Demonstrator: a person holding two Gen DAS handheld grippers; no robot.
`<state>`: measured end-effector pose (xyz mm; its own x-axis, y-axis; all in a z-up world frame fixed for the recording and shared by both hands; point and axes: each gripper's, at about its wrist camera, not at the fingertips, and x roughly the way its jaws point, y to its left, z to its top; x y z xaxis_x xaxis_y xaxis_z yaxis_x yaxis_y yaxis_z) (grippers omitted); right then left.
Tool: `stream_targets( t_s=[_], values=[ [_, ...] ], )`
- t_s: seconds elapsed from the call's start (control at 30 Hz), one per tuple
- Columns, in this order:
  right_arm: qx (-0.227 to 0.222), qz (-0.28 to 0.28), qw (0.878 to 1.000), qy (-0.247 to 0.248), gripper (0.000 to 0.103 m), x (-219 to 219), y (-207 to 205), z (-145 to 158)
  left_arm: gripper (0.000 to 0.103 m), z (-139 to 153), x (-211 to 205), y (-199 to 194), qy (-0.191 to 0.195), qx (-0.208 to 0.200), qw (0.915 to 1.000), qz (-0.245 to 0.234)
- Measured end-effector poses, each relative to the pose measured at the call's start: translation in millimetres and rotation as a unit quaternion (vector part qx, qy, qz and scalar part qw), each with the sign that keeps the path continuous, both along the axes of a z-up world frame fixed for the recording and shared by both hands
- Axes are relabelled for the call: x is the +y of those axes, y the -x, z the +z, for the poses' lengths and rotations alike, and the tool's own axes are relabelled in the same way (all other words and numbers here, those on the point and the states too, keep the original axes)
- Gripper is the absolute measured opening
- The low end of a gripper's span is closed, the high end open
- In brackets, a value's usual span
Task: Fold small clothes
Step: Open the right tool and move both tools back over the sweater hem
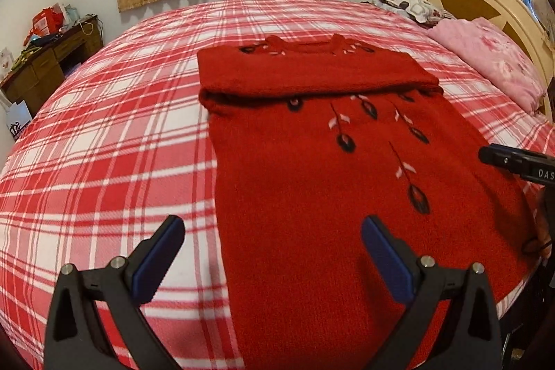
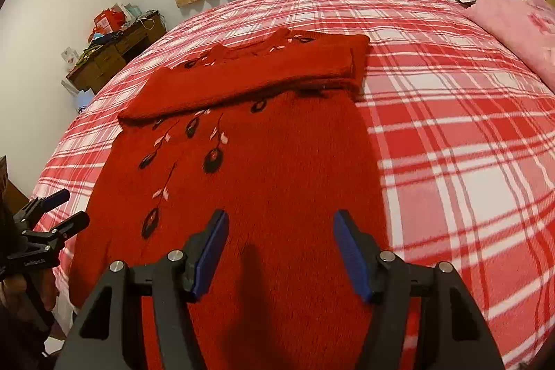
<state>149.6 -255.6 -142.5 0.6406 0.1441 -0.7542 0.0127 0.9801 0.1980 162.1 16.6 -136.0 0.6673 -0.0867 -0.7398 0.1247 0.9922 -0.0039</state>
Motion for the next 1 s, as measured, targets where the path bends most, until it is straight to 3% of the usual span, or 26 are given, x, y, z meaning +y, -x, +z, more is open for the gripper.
stream_targets(
  t_s=[0.53, 0.6, 1.0],
  values=[
    [0.011, 0.013, 1.0, 0.014, 0.065, 15.2, 51.4, -8.6, 0.103, -9.2, -0.4, 32.8, 0.0, 0.021, 0.9997, -0.011],
    [0.008, 0.012, 1.0, 0.011, 0.07, 16.1, 58.0, -9.8, 0.103, -11.1, 0.2, 36.8, -0.003, 0.023, 0.9997, -0.011],
    [-0.008, 0.011, 1.0, 0.003, 0.072, 22.5, 71.2, -13.4, 0.103, -28.7, 11.2, 57.2, 0.002, 0.067, 0.9977, 0.005]
  ],
)
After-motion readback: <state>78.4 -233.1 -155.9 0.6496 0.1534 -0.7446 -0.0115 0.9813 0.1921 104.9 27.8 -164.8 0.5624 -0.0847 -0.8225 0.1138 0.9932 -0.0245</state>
